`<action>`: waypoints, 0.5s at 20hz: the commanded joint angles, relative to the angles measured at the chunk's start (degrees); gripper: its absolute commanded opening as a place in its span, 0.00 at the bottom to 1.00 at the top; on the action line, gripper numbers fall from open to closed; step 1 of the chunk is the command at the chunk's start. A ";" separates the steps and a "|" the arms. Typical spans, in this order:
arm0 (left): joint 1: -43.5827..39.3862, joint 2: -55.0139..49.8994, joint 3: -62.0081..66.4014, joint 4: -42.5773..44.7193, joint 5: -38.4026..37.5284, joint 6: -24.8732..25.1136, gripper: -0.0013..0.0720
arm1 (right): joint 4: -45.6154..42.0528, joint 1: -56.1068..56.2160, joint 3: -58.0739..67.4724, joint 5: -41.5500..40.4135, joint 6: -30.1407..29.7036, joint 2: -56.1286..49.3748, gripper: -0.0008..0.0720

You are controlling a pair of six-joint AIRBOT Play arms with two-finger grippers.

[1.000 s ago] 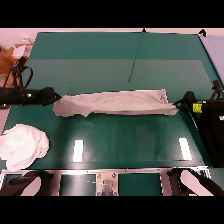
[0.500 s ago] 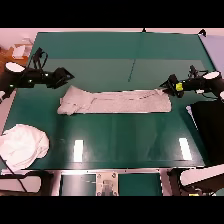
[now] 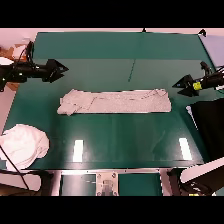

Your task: Fold the shirts.

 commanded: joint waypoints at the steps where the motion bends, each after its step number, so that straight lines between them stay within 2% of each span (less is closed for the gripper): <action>1: 0.22 -0.15 0.72 -0.33 -5.97 0.11 0.12 | 0.66 -1.22 -4.39 4.70 -9.49 -1.84 0.83; 2: 0.09 -0.15 0.72 -0.26 -6.27 0.13 0.05 | 2.36 -0.96 -5.53 4.35 -11.37 -2.60 0.83; 6: -2.49 -0.17 0.72 0.22 -5.88 0.13 0.05 | 5.73 1.57 -6.25 1.36 -12.15 -6.05 0.82; 7: -3.50 -0.20 0.72 0.74 -5.40 0.13 0.05 | 5.70 2.49 -6.25 0.33 -12.13 -6.75 0.76; 8: -4.57 -0.22 0.72 1.77 -4.68 0.09 0.05 | 5.73 3.23 -6.23 -0.13 -12.13 -7.21 0.64; 10: -7.13 -0.24 0.72 4.81 -2.45 -1.18 0.05 | 5.75 4.26 -6.21 -0.28 -12.37 -7.50 0.24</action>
